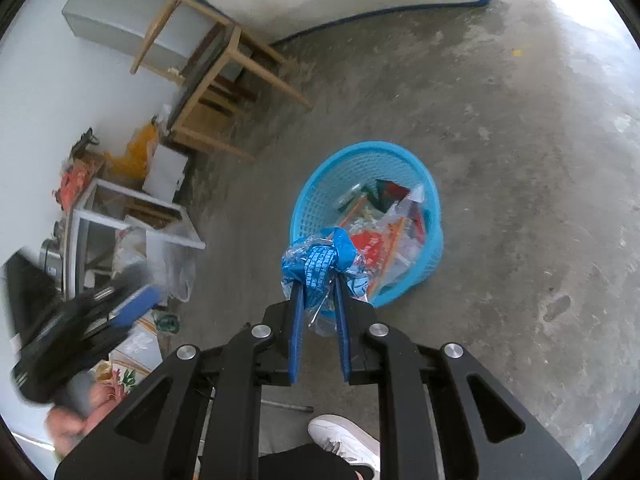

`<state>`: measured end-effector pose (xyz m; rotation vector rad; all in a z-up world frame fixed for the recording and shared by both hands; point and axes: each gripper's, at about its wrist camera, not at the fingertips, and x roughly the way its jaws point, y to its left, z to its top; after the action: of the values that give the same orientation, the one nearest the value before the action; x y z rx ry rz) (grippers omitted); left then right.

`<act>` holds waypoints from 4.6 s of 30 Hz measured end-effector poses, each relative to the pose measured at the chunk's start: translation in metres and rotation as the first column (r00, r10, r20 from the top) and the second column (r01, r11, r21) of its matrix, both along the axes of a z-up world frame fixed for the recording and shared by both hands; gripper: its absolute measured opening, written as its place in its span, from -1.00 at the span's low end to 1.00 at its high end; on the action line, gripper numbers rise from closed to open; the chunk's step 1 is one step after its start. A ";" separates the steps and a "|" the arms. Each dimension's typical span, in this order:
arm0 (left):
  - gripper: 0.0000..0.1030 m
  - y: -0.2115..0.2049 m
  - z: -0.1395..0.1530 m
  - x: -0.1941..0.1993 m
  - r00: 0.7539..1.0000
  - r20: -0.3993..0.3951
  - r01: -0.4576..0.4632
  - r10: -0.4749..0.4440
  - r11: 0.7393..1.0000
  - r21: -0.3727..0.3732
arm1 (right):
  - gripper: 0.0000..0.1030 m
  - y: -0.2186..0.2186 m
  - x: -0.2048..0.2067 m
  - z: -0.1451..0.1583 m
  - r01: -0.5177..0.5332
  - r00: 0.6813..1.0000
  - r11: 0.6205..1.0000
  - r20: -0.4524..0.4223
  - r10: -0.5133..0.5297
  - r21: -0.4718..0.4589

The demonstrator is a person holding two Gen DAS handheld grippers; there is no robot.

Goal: Collect trash
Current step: 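Carry the red-printed bag and blue wrapper to the wastebasket and release both, then return both tools to the table above the remaining trash, then grasp the small orange bottle with the left tool while the right tool grasps the white-and-yellow medicine box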

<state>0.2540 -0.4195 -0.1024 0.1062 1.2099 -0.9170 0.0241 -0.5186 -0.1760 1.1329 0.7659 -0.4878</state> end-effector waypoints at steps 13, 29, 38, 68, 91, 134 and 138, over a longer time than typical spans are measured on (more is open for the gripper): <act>0.49 0.198 0.101 -0.016 0.975 0.146 -0.144 0.168 0.976 -0.165 | 0.06 -0.010 0.081 -0.063 -0.063 0.974 0.997 -0.216 0.069 0.034; 0.51 0.415 0.113 -0.046 0.797 0.312 -0.453 0.517 0.854 -0.258 | 0.06 0.052 0.040 0.015 -0.127 0.985 0.992 -0.116 0.126 0.000; 0.53 0.493 0.110 -0.071 0.710 0.302 -0.562 0.637 0.770 -0.302 | 0.19 0.114 0.092 0.102 -0.304 0.951 0.948 0.022 0.307 -0.096; 0.12 0.689 0.064 0.062 0.545 0.045 -0.813 0.837 0.541 -0.214 | 0.40 0.404 0.263 0.250 -0.855 0.437 0.437 0.064 0.897 -0.279; -0.81 0.690 0.020 0.133 0.544 0.149 -0.829 0.826 0.556 -0.052 | 0.40 0.614 0.447 0.233 -0.989 0.146 0.147 -0.129 0.981 -0.003; -0.84 0.746 0.029 0.027 0.498 0.059 -0.846 0.865 0.500 -0.183 | 0.59 0.747 0.482 0.150 -0.979 0.112 0.168 -0.388 0.915 0.113; -0.84 0.745 0.031 0.023 0.496 0.053 -0.845 0.867 0.495 -0.202 | 0.59 0.743 0.476 0.165 -0.984 0.131 0.167 -0.393 0.910 0.060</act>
<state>0.2769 0.3254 -0.0710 -0.5310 0.8592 -0.0745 0.5001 0.2245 -0.0110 0.0986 1.5528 0.4086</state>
